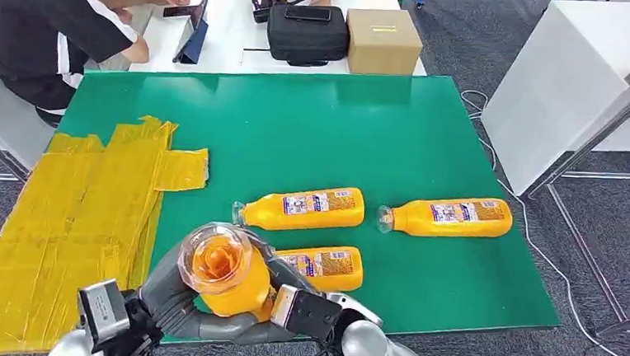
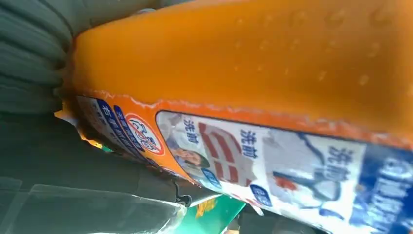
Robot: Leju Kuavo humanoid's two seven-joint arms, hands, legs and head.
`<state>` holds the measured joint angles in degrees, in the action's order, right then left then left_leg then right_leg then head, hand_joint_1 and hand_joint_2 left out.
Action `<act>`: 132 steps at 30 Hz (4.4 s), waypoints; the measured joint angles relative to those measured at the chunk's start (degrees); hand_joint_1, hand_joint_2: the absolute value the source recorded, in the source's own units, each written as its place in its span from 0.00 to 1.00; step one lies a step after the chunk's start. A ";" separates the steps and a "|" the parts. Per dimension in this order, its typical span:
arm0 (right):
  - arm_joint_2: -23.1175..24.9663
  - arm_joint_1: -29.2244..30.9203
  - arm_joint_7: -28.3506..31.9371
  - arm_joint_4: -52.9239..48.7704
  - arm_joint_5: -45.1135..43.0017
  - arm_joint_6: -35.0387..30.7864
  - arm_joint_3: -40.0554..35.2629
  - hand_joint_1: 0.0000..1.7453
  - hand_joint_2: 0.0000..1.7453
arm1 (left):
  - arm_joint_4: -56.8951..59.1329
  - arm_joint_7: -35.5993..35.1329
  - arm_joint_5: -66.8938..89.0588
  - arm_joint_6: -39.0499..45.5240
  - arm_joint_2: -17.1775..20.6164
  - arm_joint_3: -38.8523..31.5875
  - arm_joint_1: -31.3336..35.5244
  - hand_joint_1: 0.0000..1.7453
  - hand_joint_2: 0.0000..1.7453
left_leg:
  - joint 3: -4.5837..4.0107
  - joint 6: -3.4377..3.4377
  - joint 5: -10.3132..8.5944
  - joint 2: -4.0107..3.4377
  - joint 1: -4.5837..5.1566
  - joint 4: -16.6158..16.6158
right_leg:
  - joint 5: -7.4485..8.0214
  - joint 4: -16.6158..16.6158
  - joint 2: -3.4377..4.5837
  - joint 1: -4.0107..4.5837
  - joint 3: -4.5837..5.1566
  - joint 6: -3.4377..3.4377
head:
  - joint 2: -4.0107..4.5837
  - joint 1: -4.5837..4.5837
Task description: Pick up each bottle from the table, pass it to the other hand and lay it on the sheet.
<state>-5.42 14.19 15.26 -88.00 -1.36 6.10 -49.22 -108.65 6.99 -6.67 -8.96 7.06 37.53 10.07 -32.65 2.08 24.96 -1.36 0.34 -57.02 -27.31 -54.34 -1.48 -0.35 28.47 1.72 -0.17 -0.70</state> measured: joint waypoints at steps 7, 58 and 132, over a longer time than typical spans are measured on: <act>-0.31 -2.99 2.12 -1.33 2.70 -4.41 2.93 0.00 1.00 | -0.65 1.84 3.10 2.71 0.02 -0.94 -2.63 1.00 1.00 | -0.01 0.00 0.01 0.00 0.01 0.00 | 0.00 0.01 0.00 -0.01 0.01 0.00 | 0.00 0.00; -5.49 -26.59 6.36 -22.16 13.16 -24.35 29.66 0.00 1.00 | 1.05 -10.03 78.29 38.01 -1.66 -13.88 -16.00 1.00 1.00 | -0.02 0.01 0.04 0.00 0.01 0.00 | -0.01 0.03 0.01 -0.01 0.06 0.00 | 0.00 0.00; -15.52 -29.27 8.02 -21.14 13.09 -35.93 18.89 0.00 1.00 | 42.23 -13.42 71.50 30.82 4.33 -15.02 0.05 0.00 1.00 | 0.18 0.00 0.04 0.01 0.03 0.03 | -0.01 0.01 0.04 -0.03 -0.19 -0.01 | 0.00 0.02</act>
<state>-20.94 -15.09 23.28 -109.13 11.74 -29.83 -30.34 -66.42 -6.43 64.83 21.86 11.39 22.51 10.12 -32.47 2.08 25.00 -1.35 0.37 -56.99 -27.32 -54.33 -1.44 -0.38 28.29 1.71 -0.18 -0.68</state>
